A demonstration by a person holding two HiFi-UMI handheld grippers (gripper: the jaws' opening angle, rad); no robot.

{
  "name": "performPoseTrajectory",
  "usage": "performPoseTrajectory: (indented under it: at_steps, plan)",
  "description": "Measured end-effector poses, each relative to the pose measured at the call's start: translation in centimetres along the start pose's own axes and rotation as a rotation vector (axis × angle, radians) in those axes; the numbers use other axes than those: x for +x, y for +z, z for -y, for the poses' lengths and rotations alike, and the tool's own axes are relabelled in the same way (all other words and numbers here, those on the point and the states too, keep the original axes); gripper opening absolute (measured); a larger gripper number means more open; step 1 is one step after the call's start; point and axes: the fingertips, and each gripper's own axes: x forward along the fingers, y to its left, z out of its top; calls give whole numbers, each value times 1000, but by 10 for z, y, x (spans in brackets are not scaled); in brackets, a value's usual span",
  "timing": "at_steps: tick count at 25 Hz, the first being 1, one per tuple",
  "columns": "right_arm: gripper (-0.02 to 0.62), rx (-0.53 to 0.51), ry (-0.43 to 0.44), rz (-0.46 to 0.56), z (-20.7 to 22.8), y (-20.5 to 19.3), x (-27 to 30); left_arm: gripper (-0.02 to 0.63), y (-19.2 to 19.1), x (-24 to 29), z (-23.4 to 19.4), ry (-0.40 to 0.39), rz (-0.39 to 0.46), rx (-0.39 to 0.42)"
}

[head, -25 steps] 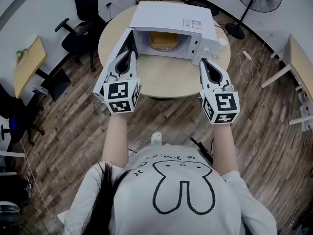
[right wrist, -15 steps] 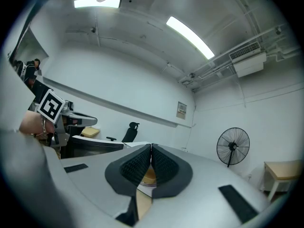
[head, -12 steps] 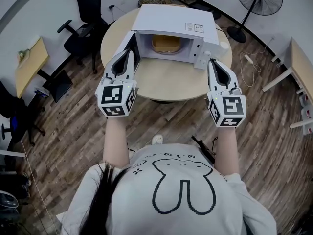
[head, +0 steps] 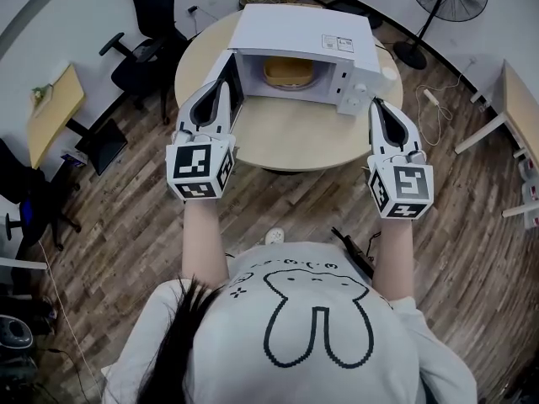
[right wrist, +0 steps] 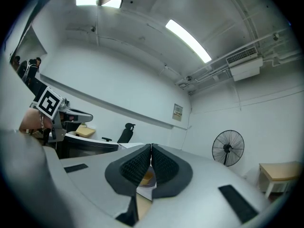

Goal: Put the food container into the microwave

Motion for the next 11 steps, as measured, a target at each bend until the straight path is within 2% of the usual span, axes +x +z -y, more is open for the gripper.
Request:
performPoseTrajectory:
  at_steps: [11]
  plan:
    - [29, -8, -36, 2, 11, -5, 1, 9, 1, 13, 6, -13, 18, 8]
